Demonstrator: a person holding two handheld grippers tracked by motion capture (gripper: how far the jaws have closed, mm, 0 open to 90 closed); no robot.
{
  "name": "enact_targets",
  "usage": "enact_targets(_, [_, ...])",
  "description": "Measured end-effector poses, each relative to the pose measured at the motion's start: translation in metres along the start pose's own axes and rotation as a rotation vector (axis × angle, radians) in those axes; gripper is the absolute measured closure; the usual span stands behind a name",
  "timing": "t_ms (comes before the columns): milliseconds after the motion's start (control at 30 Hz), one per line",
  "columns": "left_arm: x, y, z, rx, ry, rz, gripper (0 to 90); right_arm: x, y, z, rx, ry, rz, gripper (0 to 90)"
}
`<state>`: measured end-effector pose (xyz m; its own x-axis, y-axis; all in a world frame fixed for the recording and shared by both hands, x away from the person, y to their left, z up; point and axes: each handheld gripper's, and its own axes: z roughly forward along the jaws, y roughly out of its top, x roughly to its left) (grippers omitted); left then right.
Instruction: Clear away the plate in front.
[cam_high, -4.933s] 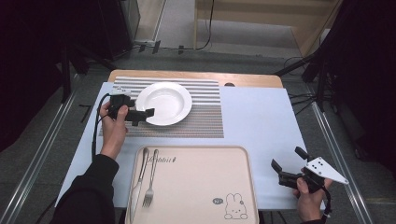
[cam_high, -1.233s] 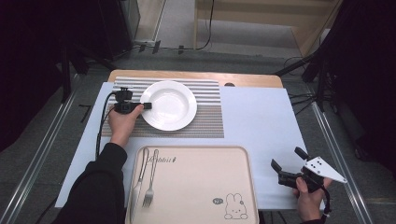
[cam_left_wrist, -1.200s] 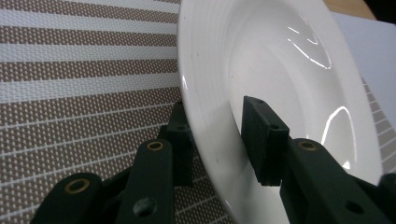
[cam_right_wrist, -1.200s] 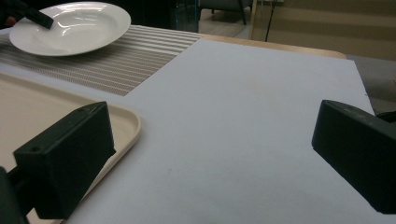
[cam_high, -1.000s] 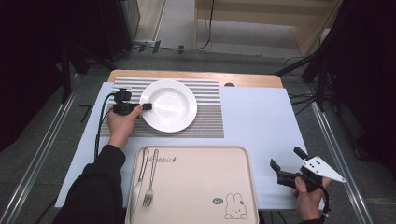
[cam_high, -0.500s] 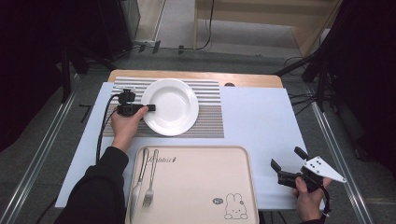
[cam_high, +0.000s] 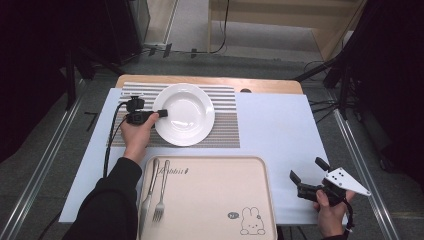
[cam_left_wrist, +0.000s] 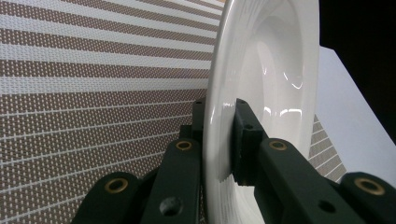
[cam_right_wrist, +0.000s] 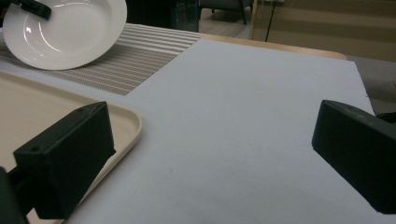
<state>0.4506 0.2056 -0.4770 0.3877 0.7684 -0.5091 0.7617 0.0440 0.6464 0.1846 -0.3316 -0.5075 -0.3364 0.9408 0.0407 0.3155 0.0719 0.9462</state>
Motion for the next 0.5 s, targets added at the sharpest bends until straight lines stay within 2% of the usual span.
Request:
enact_targets(167, [0.0,0.001,-0.001,-0.012,0.003,0.007,82.3,-0.001,0.0,-0.001,-0.001,-0.001,0.004,0.0])
enact_targets(500, [-0.004,0.004,-0.011,-0.037,-0.029,0.014,82.3,0.0,0.0,-0.001,-0.004,0.0,0.001,0.0])
